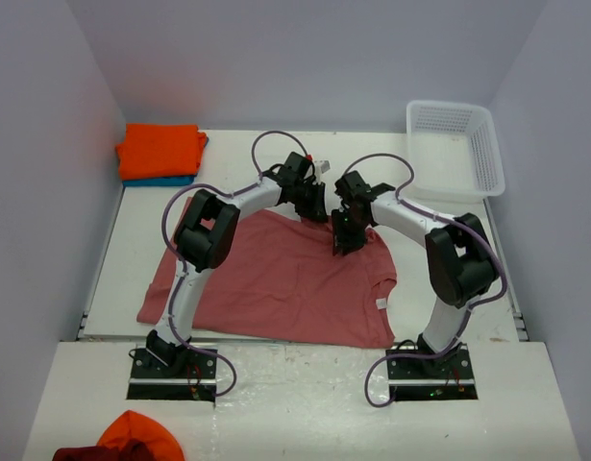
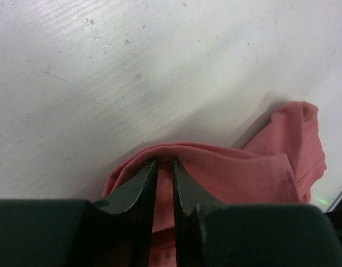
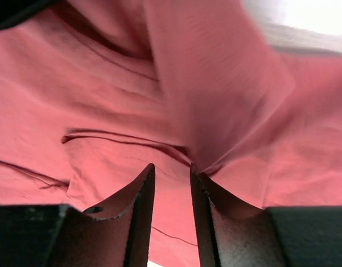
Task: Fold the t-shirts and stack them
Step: Grap the side of the flattened tshirt furthest away from the robot with both arms
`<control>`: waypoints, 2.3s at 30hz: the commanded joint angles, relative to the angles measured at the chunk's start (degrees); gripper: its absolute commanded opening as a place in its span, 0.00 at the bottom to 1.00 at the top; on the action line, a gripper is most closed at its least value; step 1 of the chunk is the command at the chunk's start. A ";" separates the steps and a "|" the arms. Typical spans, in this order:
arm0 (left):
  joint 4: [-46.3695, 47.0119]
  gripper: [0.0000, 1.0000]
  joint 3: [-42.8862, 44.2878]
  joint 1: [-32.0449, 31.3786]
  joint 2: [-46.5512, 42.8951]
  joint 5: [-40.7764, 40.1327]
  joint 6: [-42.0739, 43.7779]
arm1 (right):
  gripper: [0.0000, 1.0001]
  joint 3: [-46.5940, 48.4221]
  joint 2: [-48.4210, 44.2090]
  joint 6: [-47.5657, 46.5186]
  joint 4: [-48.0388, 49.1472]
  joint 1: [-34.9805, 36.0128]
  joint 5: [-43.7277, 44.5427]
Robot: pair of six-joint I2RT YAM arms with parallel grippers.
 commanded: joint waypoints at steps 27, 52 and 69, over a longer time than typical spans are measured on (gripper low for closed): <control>-1.75 0.19 -3.14 0.78 1.70 -1.59 1.29 | 0.31 6.66 0.41 14.09 4.42 -10.19 -1.19; -0.52 0.19 -4.46 0.87 1.71 -0.71 1.29 | 0.32 -1.17 -2.67 18.50 7.68 -13.00 0.74; -0.26 0.19 -4.64 0.96 1.53 -0.62 1.46 | 0.31 0.41 1.64 19.02 9.70 -13.62 -1.29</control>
